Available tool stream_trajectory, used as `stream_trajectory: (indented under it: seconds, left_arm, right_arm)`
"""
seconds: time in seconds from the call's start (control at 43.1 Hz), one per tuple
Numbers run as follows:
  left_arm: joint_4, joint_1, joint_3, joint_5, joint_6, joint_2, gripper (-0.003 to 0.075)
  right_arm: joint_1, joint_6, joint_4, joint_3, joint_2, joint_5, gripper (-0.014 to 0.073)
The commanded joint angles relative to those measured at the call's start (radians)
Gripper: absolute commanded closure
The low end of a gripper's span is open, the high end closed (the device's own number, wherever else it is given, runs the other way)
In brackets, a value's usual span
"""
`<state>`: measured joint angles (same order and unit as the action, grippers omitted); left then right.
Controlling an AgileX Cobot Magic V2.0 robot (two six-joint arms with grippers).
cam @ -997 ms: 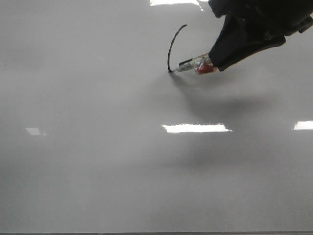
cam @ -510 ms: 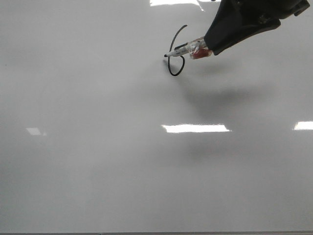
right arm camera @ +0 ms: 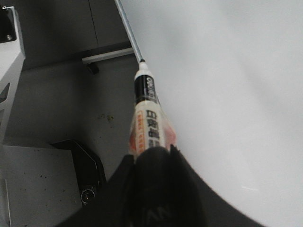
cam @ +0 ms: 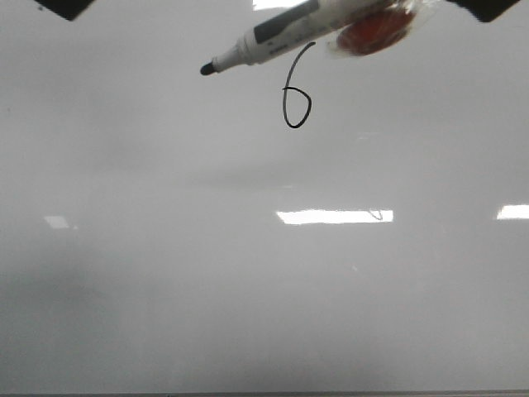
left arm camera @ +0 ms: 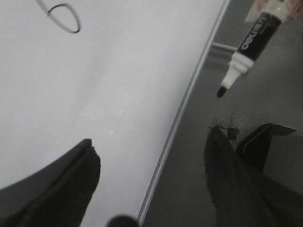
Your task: Write number 6 on whiteboard
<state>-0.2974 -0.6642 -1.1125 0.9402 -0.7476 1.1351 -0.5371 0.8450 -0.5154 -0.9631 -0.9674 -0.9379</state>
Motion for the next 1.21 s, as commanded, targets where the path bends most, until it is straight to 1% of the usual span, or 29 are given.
stream_trajectory:
  seconds: [0.0,0.116,0.255,0.464,0.533,0.626,0.788,0.95,1.066,1.136,1.182]
  left_arm:
    - [-0.033,-0.091,-0.053,-0.054,-0.044,0.021,0.0165]
    - [-0.033,-0.179,-0.078,-0.052,-0.073,0.077,0.0164]
    - [-0.038,-0.244,-0.111,-0.057,-0.080,0.144,0.0164]
    - [-0.079,-0.257,-0.126,-0.108,-0.114,0.199,0.0169]
    - [-0.099,-0.257,-0.126,-0.124,-0.116,0.201,0.0186]
    - [-0.101,-0.257,-0.126,-0.124,-0.132,0.201,0.0253]
    - [-0.101,-0.257,-0.126,-0.111,-0.132,0.201,0.0438]
    - [-0.101,-0.257,-0.126,-0.100,-0.132,0.201,0.0573]
    - [-0.101,-0.257,-0.126,-0.100,-0.132,0.201,0.0625]
    - [-0.101,-0.257,-0.126,-0.100,-0.132,0.201,0.0642]
    - [-0.101,-0.257,-0.126,-0.100,-0.132,0.201,0.0644]
  right_arm:
    - [-0.002,0.016,-0.017,-0.021,0.026,0.023,0.0652]
    - [-0.002,0.016,-0.017,-0.021,0.024,0.022,0.0652]
    - [-0.002,0.016,-0.017,-0.021,0.024,0.025,0.0652]
    - [-0.002,0.016,-0.017,-0.021,0.024,0.025,0.0652]
    - [-0.002,0.016,-0.017,-0.021,0.024,0.025,0.0652]
    - [-0.002,0.016,-0.017,-0.021,0.024,0.025,0.0652]
    - [-0.002,0.016,-0.017,-0.021,0.024,0.026,0.0652]
    - [-0.002,0.016,-0.017,-0.021,0.024,0.026,0.0652]
    - [-0.002,0.016,-0.017,-0.021,0.024,0.026,0.0644]
    - [-0.002,0.016,-0.017,-0.021,0.024,0.026,0.0599]
    - [-0.002,0.016,-0.017,-0.021,0.024,0.023,0.0545]
